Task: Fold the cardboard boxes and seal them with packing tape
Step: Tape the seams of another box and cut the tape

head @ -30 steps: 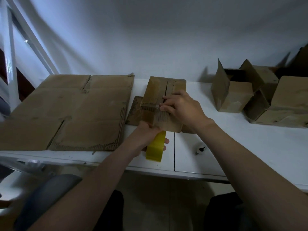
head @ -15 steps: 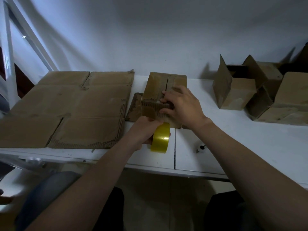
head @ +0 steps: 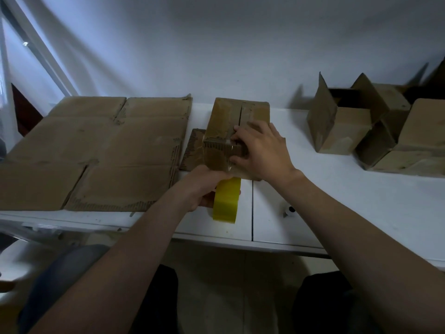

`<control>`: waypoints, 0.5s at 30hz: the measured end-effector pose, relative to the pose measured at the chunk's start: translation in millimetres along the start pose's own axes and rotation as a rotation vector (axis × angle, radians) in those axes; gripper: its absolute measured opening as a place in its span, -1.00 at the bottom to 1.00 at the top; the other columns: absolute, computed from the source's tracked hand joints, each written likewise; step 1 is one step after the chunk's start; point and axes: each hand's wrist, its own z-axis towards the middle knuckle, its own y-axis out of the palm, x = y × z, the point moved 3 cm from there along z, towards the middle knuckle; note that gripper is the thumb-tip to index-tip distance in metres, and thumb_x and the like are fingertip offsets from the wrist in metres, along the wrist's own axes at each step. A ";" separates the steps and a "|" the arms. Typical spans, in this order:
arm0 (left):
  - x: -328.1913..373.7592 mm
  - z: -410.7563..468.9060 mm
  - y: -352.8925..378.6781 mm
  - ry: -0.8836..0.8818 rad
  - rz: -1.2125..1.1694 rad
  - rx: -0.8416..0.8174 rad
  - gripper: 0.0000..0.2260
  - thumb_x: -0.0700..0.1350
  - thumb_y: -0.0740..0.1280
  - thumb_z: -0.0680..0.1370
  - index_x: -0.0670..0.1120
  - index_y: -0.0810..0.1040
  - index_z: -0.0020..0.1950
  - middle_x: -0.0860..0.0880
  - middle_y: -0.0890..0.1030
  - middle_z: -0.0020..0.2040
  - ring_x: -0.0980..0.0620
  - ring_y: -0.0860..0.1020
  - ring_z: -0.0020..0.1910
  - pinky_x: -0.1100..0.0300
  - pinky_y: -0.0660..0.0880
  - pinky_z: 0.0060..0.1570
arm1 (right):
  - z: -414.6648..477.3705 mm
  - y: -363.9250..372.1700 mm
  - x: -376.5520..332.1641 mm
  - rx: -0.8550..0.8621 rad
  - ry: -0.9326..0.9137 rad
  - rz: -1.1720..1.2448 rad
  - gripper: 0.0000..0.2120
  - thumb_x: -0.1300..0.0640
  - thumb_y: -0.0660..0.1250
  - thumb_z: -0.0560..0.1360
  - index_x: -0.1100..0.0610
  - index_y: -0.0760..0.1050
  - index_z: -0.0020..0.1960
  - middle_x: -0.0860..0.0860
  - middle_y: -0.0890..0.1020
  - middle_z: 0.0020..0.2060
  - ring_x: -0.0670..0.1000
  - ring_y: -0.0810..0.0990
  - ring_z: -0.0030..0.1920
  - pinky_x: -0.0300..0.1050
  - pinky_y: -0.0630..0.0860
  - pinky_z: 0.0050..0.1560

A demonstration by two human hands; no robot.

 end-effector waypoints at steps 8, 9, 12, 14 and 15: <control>-1.8 6.4 -1.8 0.034 -0.080 0.036 -0.82 -0.03 0.40 0.60 -0.03 0.58 0.18 -0.10 0.68 0.07 -0.07 0.68 -0.01 0.09 0.62 -0.20 | 1.8 5.5 1.6 -0.028 -0.028 -0.067 -0.44 -0.23 0.44 0.36 -0.06 0.45 0.30 -0.09 0.57 0.29 0.12 0.41 0.36 0.31 0.36 0.35; -1.8 7.9 -2.4 0.040 -0.074 0.039 -0.80 -0.03 0.40 0.60 -0.04 0.58 0.20 -0.10 0.69 0.07 -0.07 0.68 -0.01 0.09 0.62 -0.20 | 2.1 5.4 1.8 -0.036 -0.027 -0.072 -0.43 -0.22 0.45 0.36 -0.06 0.45 0.30 -0.08 0.57 0.30 0.13 0.41 0.37 0.31 0.36 0.36; -1.2 7.6 -4.2 0.053 -0.049 0.038 -0.75 -0.01 0.41 0.59 -0.04 0.57 0.24 -0.10 0.68 0.10 -0.11 0.68 0.03 0.02 0.64 -0.08 | 3.7 0.7 2.5 -0.051 -0.051 -0.061 -0.41 -0.20 0.49 0.37 -0.05 0.44 0.33 -0.05 0.56 0.34 0.16 0.40 0.40 0.32 0.33 0.39; -2.2 7.6 -5.2 0.061 -0.041 0.029 -0.73 -0.01 0.41 0.59 -0.05 0.56 0.26 -0.10 0.67 0.11 -0.12 0.67 0.06 -0.03 0.64 -0.01 | 3.5 -8.0 5.0 -0.047 -0.083 -0.014 -0.42 -0.26 0.41 0.42 -0.06 0.45 0.37 -0.04 0.55 0.37 0.16 0.39 0.41 0.27 0.31 0.42; -2.8 7.5 -5.8 0.066 -0.035 0.027 -0.73 -0.01 0.40 0.60 -0.04 0.55 0.27 -0.10 0.66 0.12 -0.12 0.67 0.06 -0.03 0.64 0.01 | 2.8 -13.3 8.2 -0.042 -0.082 0.020 -0.43 -0.29 0.34 0.46 -0.07 0.45 0.39 -0.04 0.54 0.39 0.14 0.38 0.42 0.23 0.32 0.42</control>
